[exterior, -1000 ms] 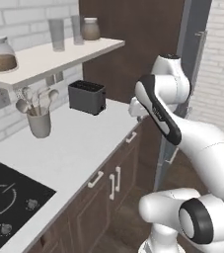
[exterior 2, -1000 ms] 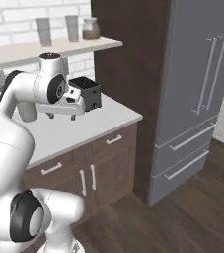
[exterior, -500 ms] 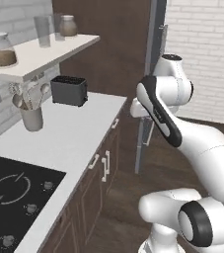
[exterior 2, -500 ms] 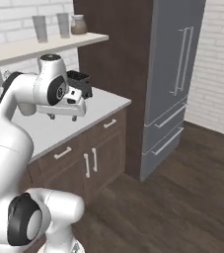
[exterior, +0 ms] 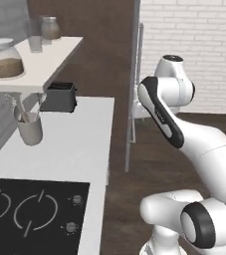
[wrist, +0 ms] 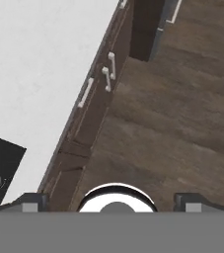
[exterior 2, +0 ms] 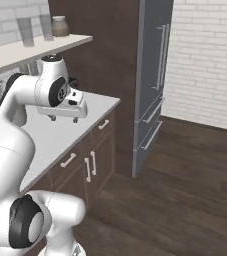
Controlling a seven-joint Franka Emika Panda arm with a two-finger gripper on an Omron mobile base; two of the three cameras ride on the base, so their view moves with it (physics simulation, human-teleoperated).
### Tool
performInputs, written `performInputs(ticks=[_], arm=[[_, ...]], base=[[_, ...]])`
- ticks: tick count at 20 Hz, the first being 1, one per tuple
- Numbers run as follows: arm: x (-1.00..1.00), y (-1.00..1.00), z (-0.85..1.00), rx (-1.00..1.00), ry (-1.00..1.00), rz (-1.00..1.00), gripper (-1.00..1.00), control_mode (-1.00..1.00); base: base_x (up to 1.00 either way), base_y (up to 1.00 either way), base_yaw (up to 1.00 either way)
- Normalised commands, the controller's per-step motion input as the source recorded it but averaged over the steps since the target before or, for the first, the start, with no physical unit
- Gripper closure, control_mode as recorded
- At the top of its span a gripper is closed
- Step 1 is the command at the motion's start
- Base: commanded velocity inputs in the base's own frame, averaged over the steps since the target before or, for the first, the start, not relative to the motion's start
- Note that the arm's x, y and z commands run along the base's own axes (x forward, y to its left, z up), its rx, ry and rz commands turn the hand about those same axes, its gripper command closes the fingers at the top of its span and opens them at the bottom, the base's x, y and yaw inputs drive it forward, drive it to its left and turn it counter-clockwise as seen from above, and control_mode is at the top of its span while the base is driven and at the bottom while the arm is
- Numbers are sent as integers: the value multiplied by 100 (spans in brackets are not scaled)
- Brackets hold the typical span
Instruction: Take a straw from the drawer in front and place it inside the glass cup on the dining counter.
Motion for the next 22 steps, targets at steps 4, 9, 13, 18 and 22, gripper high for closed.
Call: performInputs(ticks=[4,9,13,18,22], arm=[[-17,18,0,16,4,-16,-100,-100],[-8,-57,-1,58,9,-16,-100,-100],[0,-100,-31,68,2,-4,-100,-100],[15,-61,-72,53,0,0,-100,-100],[45,-15,-99,28,-3,6,-100,-100]], base=[[-19,44,-19],[0,0,0],[0,0,0],[0,0,0],[0,0,0]])
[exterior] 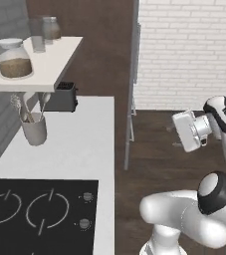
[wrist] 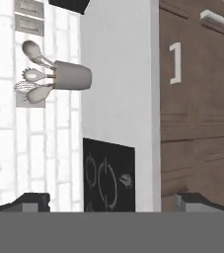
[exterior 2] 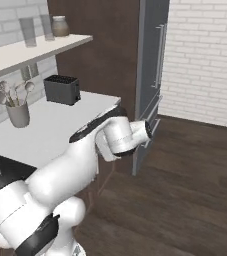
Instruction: Take a straw from the drawer in front and place it inside the glass cup on the dining counter.
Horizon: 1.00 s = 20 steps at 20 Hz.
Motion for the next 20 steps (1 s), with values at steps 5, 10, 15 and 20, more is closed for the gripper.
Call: performInputs(ticks=[5,10,15,20], arm=[[61,18,-100,11,-1,7,-100,-100],[33,53,-100,5,-5,7,-100,-100],[15,45,-84,13,-9,6,-100,-100],[28,37,-51,18,-14,1,-100,-100]], base=[[0,0,0],[0,0,0],[0,0,0],[0,0,0]])
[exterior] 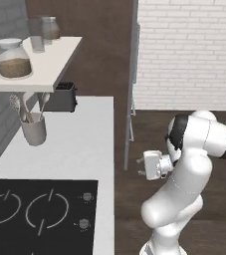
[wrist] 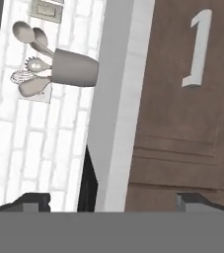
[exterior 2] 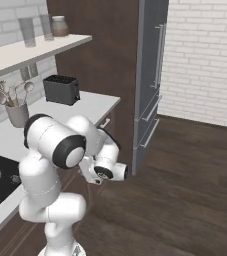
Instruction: Take a straw from the drawer in front and place it inside the glass cup on the dining counter.
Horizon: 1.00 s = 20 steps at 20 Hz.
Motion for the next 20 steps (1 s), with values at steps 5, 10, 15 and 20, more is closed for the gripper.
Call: performInputs(ticks=[5,10,15,20], arm=[[65,12,-25,20,-12,1,-100,-100],[68,3,-22,20,0,5,-100,-100],[45,23,-36,9,0,6,-100,-100],[31,30,-41,0,0,6,-100,-100]], base=[[0,0,0],[0,0,0],[0,0,0],[0,0,0]])
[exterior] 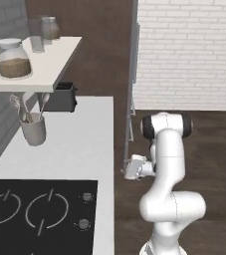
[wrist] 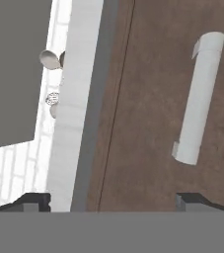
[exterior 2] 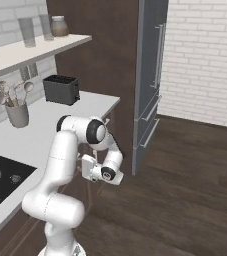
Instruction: Take a straw from the drawer in front and place it inside the glass cup on the dining counter.
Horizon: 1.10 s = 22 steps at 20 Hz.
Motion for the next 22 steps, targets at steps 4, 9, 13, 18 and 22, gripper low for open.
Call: performInputs(ticks=[4,9,13,18,22], arm=[[15,32,-22,-1,0,3,-100,-100],[1,31,-4,-3,0,0,-100,-100],[1,19,0,-7,0,0,-100,-100],[2,14,0,-9,0,0,-100,-100],[17,18,0,-8,-2,0,-100,-100]], base=[[0,0,0],[0,0,0],[0,0,0],[0,0,0],[0,0,0]])
